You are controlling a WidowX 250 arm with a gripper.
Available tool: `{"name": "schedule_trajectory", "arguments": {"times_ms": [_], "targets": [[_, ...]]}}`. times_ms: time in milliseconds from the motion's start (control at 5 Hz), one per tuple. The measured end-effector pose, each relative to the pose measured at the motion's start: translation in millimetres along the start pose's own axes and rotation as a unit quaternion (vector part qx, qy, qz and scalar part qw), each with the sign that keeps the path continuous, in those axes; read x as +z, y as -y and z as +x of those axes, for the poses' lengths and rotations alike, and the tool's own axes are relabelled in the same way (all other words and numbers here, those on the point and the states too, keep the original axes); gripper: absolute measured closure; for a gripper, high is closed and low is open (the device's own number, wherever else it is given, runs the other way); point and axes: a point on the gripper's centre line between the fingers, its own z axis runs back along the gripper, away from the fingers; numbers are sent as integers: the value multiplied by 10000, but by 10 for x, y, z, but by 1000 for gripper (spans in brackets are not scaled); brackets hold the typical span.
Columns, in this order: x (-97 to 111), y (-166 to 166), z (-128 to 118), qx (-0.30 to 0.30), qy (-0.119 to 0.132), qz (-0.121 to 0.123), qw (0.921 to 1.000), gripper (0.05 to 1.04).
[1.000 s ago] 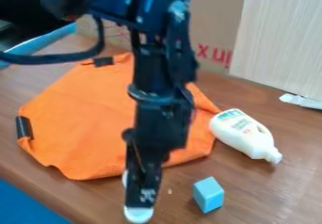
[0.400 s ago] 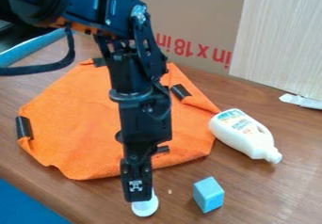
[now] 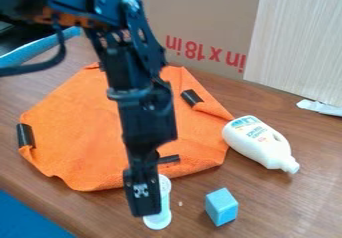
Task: Put the white figure from the orange cloth to the bottom right edge of the table
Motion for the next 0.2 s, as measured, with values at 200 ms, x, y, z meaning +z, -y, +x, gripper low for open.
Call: {"name": "schedule_trajectory", "arguments": {"times_ms": [200], "targets": [[284,52,-78,48,387,-60,9992,77]]}}
